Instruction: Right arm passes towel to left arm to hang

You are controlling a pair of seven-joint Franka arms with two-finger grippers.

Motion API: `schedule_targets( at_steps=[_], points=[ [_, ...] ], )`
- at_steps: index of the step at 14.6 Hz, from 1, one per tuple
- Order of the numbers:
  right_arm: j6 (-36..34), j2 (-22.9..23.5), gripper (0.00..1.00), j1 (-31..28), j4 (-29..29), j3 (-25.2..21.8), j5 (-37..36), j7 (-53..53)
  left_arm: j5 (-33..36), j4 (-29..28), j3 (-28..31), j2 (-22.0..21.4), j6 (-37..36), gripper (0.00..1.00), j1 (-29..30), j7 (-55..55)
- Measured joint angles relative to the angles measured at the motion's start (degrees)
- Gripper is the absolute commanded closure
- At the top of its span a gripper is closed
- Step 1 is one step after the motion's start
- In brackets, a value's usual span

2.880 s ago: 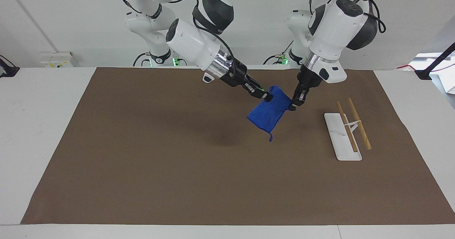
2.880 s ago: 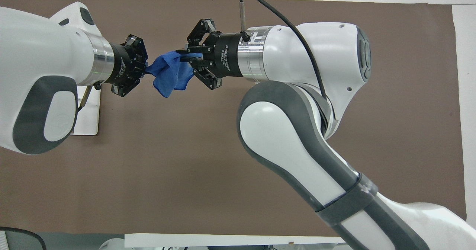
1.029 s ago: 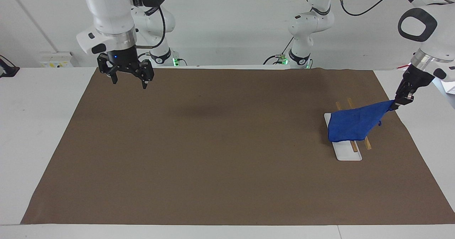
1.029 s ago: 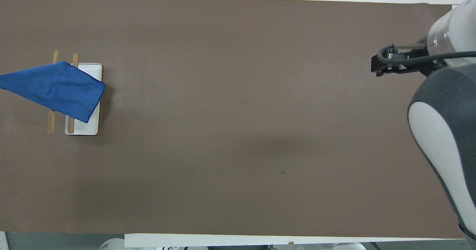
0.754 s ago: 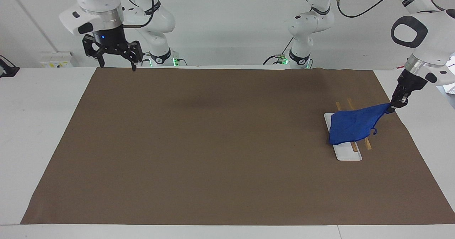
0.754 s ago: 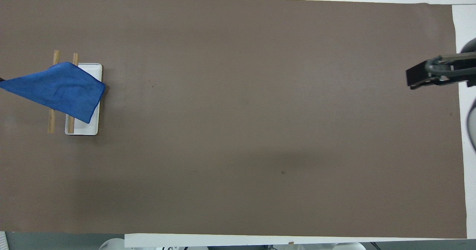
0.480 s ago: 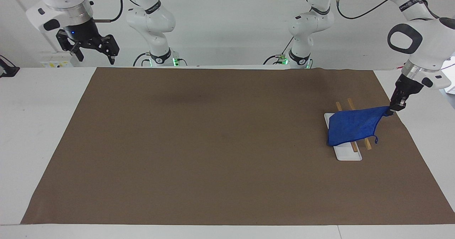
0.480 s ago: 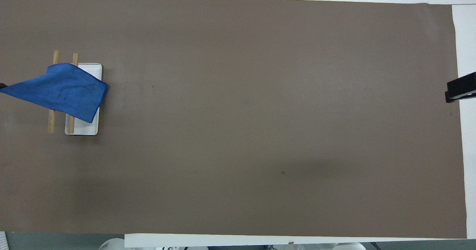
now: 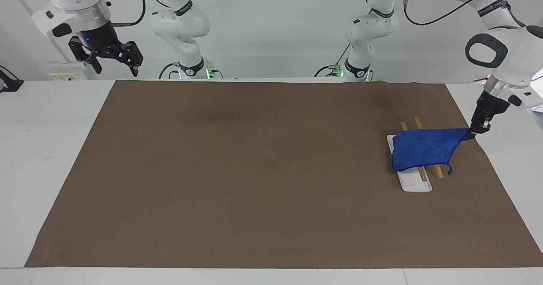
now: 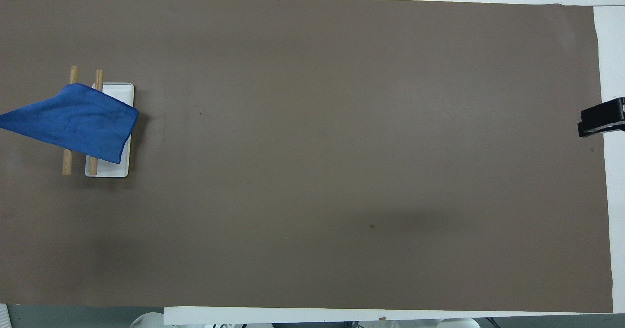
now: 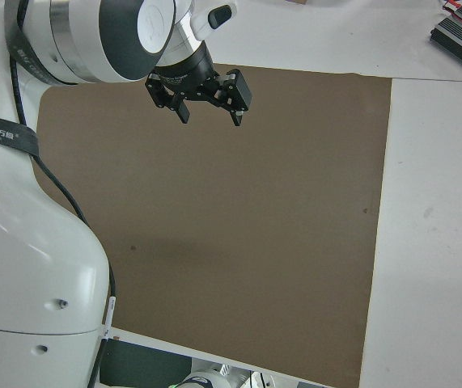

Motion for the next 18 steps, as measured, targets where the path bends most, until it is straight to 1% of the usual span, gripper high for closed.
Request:
schedule_targets(
  at_steps=[1, 2, 3, 4, 7, 9, 10, 11, 12, 13, 14, 16, 18],
  points=[
    [0.0, 0.1, 0.00, 0.0, -0.1, -0.3, 0.0, -0.6, 0.0, 0.0, 0.0, 0.1, 0.2, 0.79, 0.3, 0.3],
    [0.1, 0.3, 0.00, 0.0, -0.1, -0.7, 0.0, -1.1, 0.0, 0.0, 0.0, 0.2, 0.4, 0.37, 0.4, 0.3],
    [0.1, 0.4, 0.00, 0.0, -0.2, -0.9, 0.0, -1.4, 0.0, 0.0, 0.0, 0.3, 0.6, 0.03, 0.4, 0.3],
    [0.1, 0.5, 0.00, 0.0, -0.2, -1.0, 0.0, -1.5, 0.0, 0.0, -0.1, 0.4, 0.7, 0.00, 0.3, 0.4],
    [0.9, 0.4, 0.00, 0.4, -0.4, -1.0, 0.0, -1.5, 0.0, 0.3, -0.6, 0.4, 0.9, 0.00, -0.3, 0.4],
    [1.7, 0.4, 0.00, 0.5, -0.9, -0.9, 0.0, -1.5, 0.0, 1.5, -1.0, 0.3, 0.8, 0.00, -2.0, 0.4],
    [1.9, 0.4, 0.00, 0.5, -1.3, -0.9, 0.0, -1.5, 0.0, 2.2, -1.2, 0.1, 0.2, 0.00, -2.7, 0.3],
    [1.9, 0.4, 0.00, 0.4, -1.5, -1.0, 0.0, -1.5, 0.0, 3.0, -1.3, -0.3, -1.9, 0.00, -3.4, 0.4],
    [1.7, 0.3, 0.00, 0.4, -1.6, -1.0, 0.0, -1.5, 0.0, 4.2, -1.4, -1.0, -5.8, 0.00, -4.1, 0.7],
    [1.5, 0.3, 0.00, 0.3, -1.7, -1.0, 0.0, -1.5, 0.0, 6.3, -1.4, -1.7, -11.3, 0.00, -4.9, 1.7],
    [1.5, 0.3, 0.00, 0.3, -1.7, -1.0, 0.0, -1.5, 0.0, 8.9, -1.5, -2.3, -17.5, 0.00, -5.6, 3.6],
    [1.3, 0.2, 0.00, 0.3, -1.8, -1.1, 0.1, -1.5, 0.9, 15.3, -1.5, -3.2, -31.1, 0.00, -7.1, 10.7],
    [0.9, 0.2, 0.00, 0.5, -2.0, -1.0, 0.1, -1.5, 6.3, 20.9, -1.6, -3.4, -43.8, 0.00, -9.8, 20.5]
  ],
)
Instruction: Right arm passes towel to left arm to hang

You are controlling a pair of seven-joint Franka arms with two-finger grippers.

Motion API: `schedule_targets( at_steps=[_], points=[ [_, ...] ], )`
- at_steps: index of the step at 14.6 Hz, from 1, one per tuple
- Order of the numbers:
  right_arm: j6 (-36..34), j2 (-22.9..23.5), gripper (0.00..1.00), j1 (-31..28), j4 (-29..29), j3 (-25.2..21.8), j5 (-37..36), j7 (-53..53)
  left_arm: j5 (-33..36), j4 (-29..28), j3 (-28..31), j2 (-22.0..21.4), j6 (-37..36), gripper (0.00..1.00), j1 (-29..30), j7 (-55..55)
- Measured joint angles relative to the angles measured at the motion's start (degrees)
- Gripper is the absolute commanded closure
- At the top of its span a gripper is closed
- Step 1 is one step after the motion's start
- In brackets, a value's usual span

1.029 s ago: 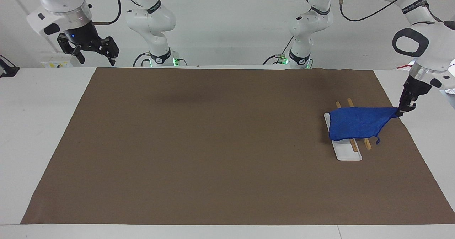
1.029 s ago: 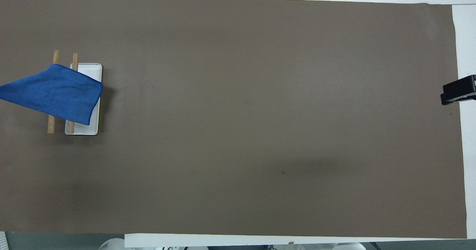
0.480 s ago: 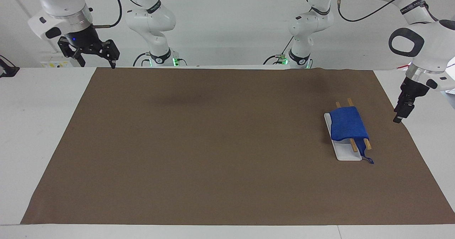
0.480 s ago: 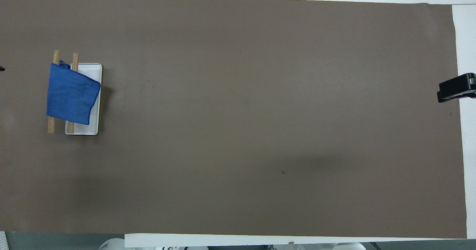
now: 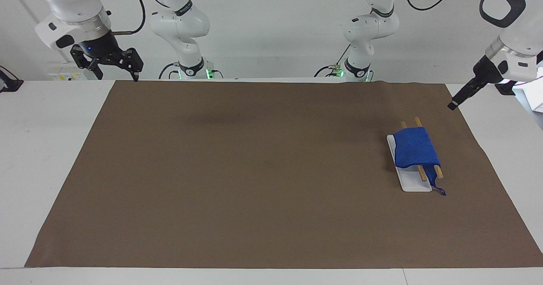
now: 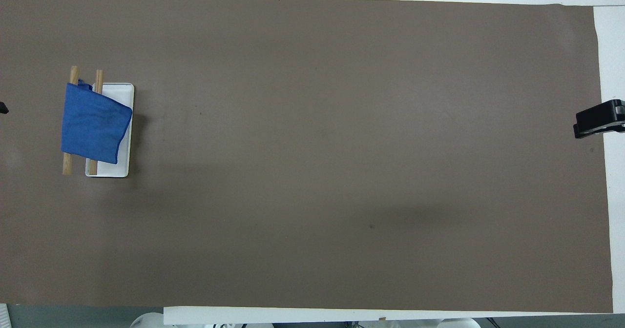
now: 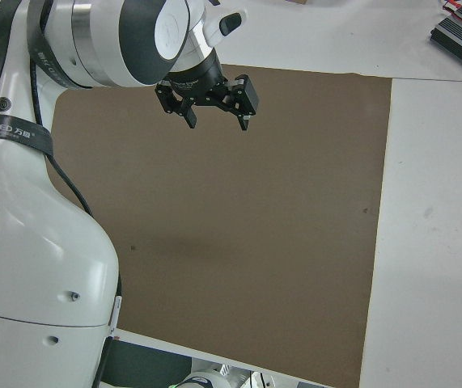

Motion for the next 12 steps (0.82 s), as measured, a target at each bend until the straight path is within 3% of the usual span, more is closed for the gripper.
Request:
schedule_targets(
  at_steps=[2, 5, 8, 12],
  points=[
    [-1.2, -0.2, 0.00, 0.2, -0.1, 0.1, 0.0, 0.0, 4.5, 4.5, -0.2, 0.2, -8.1, 0.00, -4.3, 6.5],
    [-2.1, -0.4, 0.00, 0.0, -0.3, -0.1, 1.0, -1.5, 3.7, 12.4, -0.7, 2.9, -15.4, 0.00, -7.1, 8.5],
    [-2.1, -0.5, 0.00, -0.2, -0.7, -0.2, 4.1, -1.9, 1.6, 18.0, -0.9, 6.8, -15.8, 0.00, -9.2, 8.7],
    [-0.1, -0.7, 0.00, -1.5, -1.9, -0.3, 5.4, -2.1, 1.4, 19.0, -1.0, 8.9, -15.9, 0.00, -11.8, 8.8]
  ],
)
